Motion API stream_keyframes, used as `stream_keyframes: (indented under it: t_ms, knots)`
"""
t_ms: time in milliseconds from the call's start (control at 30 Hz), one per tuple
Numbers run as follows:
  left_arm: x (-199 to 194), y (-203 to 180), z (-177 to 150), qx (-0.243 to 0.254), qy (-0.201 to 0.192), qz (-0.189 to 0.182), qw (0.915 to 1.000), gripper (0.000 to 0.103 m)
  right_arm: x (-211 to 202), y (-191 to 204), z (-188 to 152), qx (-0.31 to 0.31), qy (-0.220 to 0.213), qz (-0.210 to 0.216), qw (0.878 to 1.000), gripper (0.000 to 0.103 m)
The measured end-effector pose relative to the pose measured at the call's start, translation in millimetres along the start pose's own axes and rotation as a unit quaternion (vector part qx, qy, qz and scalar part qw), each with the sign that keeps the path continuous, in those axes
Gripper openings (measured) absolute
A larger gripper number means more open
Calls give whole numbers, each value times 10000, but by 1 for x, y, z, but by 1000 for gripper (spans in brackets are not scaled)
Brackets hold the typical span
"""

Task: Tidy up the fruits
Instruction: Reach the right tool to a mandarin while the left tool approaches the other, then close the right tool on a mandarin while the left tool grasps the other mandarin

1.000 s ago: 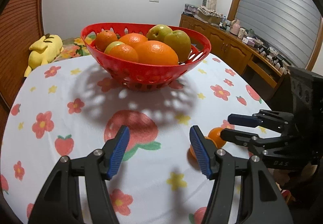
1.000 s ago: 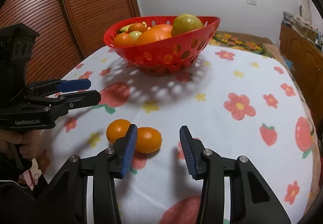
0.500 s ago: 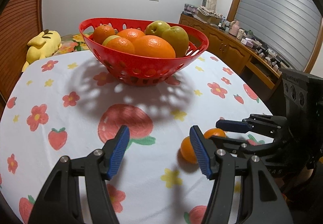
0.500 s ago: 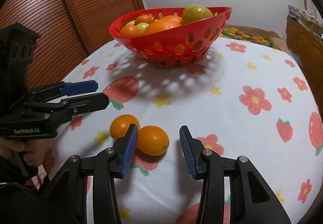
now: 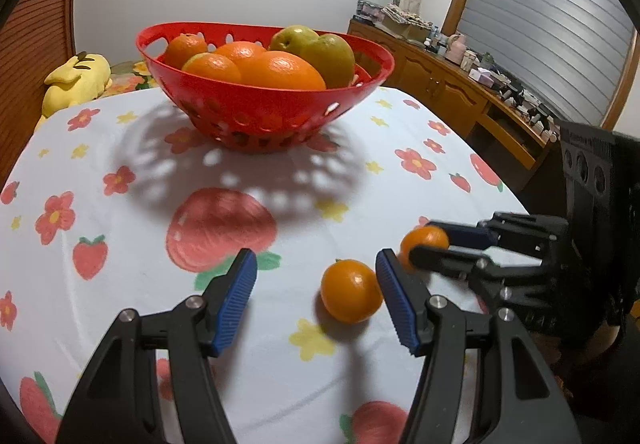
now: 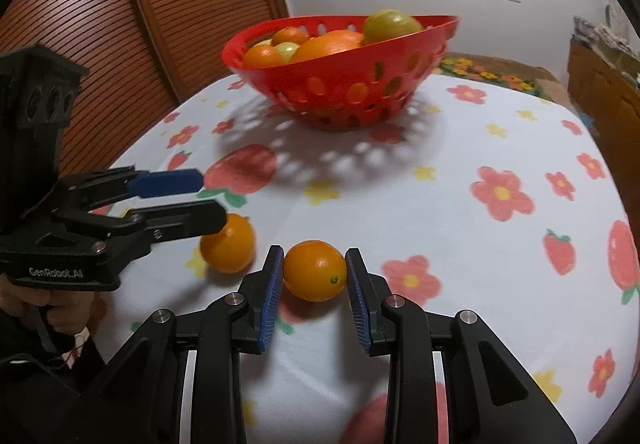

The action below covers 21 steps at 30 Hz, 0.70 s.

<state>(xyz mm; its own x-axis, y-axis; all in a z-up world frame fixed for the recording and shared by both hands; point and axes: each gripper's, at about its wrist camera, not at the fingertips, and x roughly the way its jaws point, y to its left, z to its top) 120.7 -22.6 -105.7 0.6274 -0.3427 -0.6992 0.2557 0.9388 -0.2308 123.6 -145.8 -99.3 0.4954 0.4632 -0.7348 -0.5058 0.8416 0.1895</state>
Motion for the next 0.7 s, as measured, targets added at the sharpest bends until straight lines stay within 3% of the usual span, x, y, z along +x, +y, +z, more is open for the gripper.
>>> stream_keyframes:
  t_ms: [233,533,700]
  knots:
    - [8,-12,-2,115,95,-92,9998,62,-14,-23,-4,77,-161,-477,9987,31]
    - [19,-15,-5,140,184,-86,9997,61,-15,-29,-9,163,-230,-533,9982,31]
    - [24,-15,-5,109,160,-174,9997,49,-11,-26,-9,93,-193,-536,9983,31]
